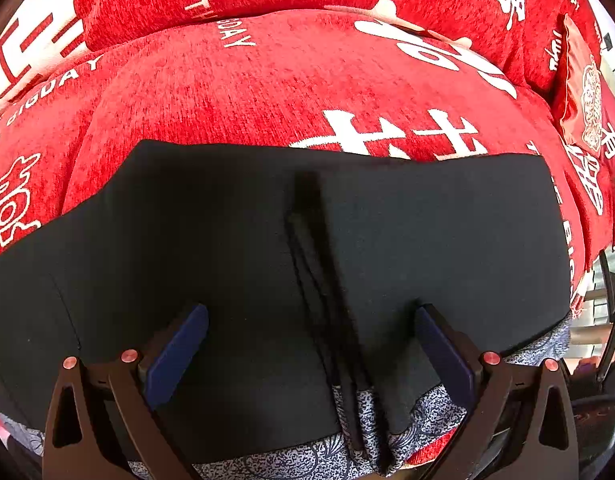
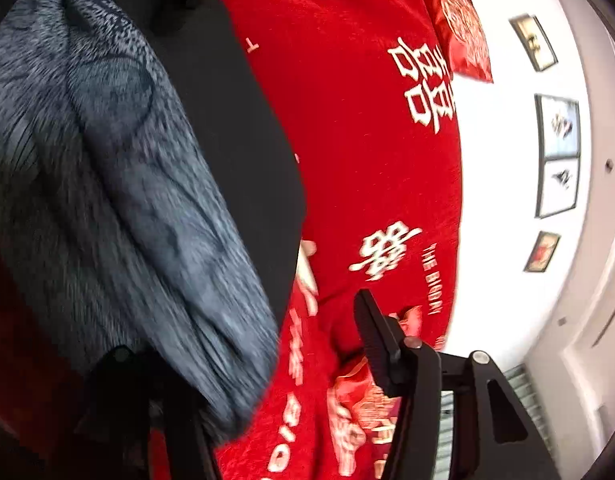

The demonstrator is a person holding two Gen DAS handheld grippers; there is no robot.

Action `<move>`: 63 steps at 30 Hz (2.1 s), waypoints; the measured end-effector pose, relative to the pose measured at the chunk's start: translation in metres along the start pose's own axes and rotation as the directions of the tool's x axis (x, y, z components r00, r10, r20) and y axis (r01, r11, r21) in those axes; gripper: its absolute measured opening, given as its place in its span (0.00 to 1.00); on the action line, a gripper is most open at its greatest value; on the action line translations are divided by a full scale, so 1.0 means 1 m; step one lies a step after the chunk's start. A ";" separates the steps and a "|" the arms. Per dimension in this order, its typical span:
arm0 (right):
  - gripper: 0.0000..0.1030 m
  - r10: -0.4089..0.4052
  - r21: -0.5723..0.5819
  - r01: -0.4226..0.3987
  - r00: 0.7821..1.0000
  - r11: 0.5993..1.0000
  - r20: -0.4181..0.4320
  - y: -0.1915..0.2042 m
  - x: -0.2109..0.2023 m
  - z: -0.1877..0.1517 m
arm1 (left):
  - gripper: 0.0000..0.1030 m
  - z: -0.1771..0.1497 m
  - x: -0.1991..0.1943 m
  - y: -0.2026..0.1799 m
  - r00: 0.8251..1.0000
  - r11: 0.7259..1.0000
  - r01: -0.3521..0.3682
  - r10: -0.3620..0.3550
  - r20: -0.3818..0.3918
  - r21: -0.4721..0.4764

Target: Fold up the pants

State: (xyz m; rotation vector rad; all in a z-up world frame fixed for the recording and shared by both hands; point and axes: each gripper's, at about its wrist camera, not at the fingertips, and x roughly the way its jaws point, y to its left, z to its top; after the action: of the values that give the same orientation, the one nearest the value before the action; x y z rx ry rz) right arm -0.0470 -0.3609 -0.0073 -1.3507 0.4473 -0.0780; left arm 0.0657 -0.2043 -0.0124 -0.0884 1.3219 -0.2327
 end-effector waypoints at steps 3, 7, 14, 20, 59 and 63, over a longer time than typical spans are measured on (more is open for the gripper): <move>0.61 0.032 0.054 -0.036 0.997 0.998 0.074 -0.007 -0.004 -0.010 | 1.00 -0.001 0.001 -0.002 1.000 1.000 -0.008 0.008 0.001 0.014; 0.64 0.331 0.283 -0.319 0.943 0.904 0.004 -0.053 0.010 -0.011 | 1.00 0.000 0.001 -0.004 1.000 1.000 -0.013 0.013 -0.009 0.025; 0.80 0.745 0.684 -0.657 0.619 0.318 0.248 -0.150 0.034 -0.037 | 1.00 -0.016 -0.005 -0.008 0.999 0.999 -0.049 0.048 0.022 0.016; 0.68 0.854 0.731 -0.648 0.487 0.215 0.181 -0.118 0.066 0.009 | 1.00 -0.021 -0.005 -0.007 0.996 0.998 -0.064 0.065 0.057 -0.013; 0.96 0.809 0.878 -0.392 0.587 0.275 0.008 -0.068 0.046 0.039 | 1.00 -0.048 -0.037 0.041 0.995 0.999 -0.028 0.031 0.091 -0.041; 0.99 0.815 0.820 -0.488 0.577 0.301 0.044 -0.053 0.032 0.083 | 1.00 -0.059 -0.058 0.079 0.973 0.985 -0.152 0.164 0.162 -0.086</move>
State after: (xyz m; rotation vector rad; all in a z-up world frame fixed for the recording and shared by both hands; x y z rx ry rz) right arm 0.0221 -0.3058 0.0469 -0.1586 1.1705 0.1700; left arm 0.0045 -0.1110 0.0127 -0.0625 1.1621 -0.0402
